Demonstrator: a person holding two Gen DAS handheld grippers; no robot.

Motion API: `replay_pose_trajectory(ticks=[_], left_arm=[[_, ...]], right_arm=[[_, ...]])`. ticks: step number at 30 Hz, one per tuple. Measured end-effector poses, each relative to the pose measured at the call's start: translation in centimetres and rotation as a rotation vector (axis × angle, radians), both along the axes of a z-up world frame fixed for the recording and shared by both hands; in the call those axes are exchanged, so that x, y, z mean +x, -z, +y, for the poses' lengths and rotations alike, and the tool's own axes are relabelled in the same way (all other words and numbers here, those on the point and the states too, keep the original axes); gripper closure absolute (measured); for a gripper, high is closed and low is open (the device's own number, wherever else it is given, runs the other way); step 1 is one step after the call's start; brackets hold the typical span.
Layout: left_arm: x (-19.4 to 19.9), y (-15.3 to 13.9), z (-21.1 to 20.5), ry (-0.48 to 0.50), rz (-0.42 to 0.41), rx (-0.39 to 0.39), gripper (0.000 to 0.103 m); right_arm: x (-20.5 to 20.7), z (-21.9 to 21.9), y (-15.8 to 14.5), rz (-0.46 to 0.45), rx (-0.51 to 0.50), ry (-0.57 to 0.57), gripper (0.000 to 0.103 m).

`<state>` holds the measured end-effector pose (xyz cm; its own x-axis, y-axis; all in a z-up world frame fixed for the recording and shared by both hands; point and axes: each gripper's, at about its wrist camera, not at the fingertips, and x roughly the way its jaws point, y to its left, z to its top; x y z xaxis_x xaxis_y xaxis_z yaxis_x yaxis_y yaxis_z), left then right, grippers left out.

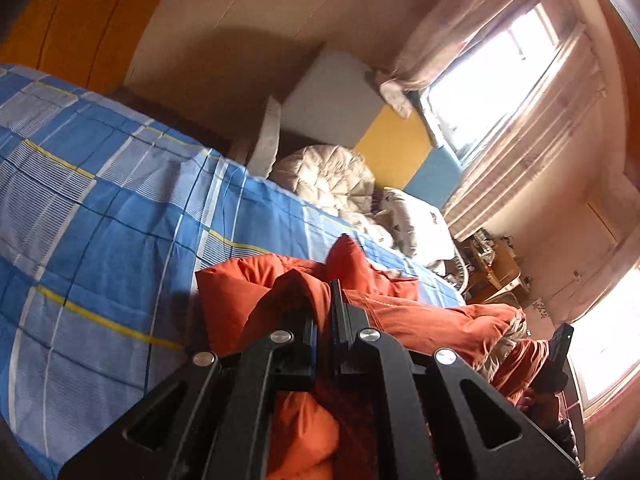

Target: Fold large clothes

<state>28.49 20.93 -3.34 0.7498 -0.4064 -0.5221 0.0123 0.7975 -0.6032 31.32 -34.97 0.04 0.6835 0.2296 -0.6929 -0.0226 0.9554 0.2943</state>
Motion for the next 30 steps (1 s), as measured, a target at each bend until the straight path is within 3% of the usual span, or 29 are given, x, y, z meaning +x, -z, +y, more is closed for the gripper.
replay_pose_trajectory(ticks=[7,17,26,28,30], left_arm=[[4.4,3.6,0.1,-0.03,0.108,0.005,0.098],[7.6,6.7,-0.3,-0.057,0.207,0.06,0.098],[8.4,6.1,-0.8,-0.091,0.24,0.1,0.095],[8.4,6.0,-0.5,-0.097,0.244,0.075,0.095],[8.0,5.7,-0.3,-0.107,0.236,0.059,0.091]], right_arm=[[4.0,1.0,3.3,0.087,-0.035,0.022,0.092],[6.4,2.1,5.0,0.137,-0.073,0.042,0.092],[7.2,1.7,4.9,0.158,-0.028,0.08,0.085],[7.1,1.5,4.7,0.159,0.012,0.08,0.07],[6.9,1.0,4.2,0.15,0.086,0.088,0.047]])
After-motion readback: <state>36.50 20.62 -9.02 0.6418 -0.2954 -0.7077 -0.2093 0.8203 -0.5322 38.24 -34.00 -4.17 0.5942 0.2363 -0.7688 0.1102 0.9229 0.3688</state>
